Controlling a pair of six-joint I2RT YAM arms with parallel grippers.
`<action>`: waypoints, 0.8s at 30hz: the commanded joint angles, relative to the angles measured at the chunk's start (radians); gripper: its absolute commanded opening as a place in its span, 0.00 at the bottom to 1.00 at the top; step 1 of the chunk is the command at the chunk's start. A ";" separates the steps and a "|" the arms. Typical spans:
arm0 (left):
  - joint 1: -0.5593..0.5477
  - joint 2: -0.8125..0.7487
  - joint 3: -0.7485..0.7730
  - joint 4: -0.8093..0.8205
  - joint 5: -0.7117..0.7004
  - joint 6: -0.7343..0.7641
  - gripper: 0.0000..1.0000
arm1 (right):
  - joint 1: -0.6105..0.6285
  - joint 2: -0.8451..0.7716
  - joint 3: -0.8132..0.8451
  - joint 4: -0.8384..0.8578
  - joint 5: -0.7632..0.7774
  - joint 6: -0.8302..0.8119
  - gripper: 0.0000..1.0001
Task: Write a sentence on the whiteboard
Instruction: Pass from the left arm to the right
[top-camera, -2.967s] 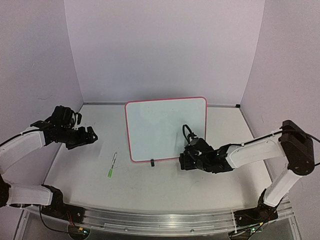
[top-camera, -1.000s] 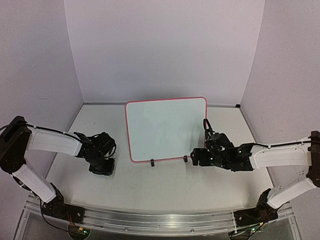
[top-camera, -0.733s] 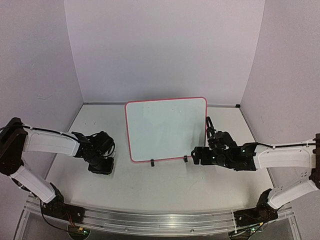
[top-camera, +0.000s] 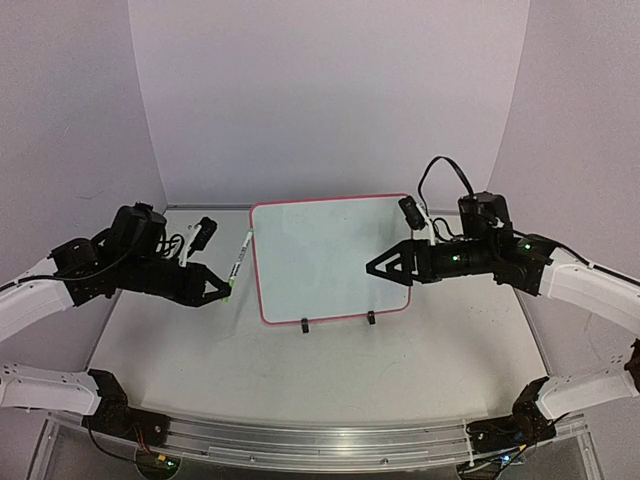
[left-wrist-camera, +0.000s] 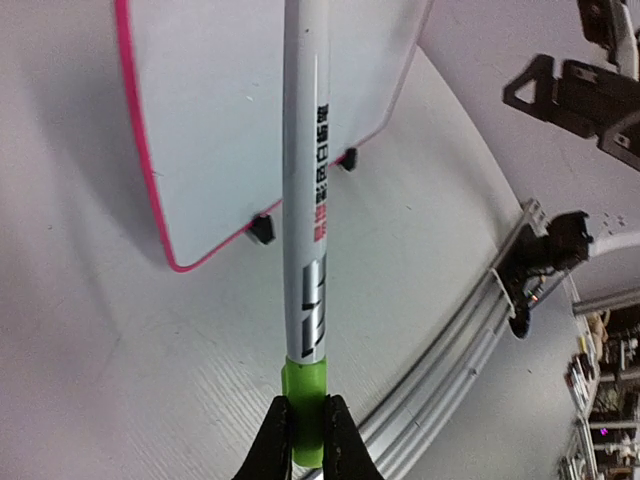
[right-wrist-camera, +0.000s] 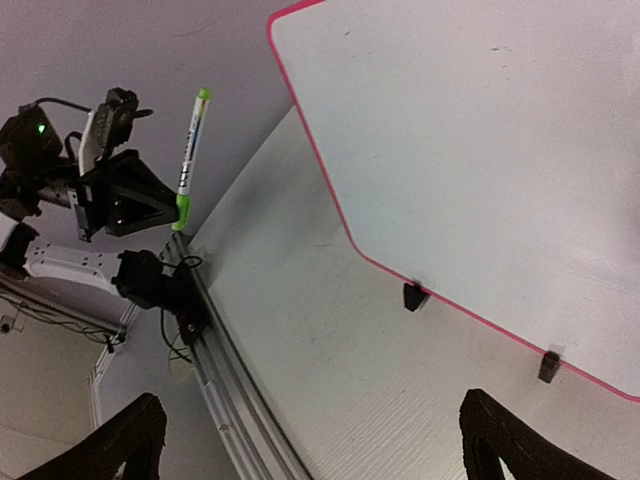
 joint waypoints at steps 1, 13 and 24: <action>-0.043 0.063 0.087 0.049 0.284 0.110 0.00 | 0.000 0.054 0.059 -0.031 -0.249 -0.012 0.97; -0.281 0.409 0.297 0.030 0.442 0.229 0.00 | 0.026 0.136 0.102 -0.044 -0.506 0.001 0.89; -0.305 0.548 0.406 -0.003 0.588 0.286 0.00 | 0.109 0.189 0.098 -0.069 -0.524 -0.039 0.80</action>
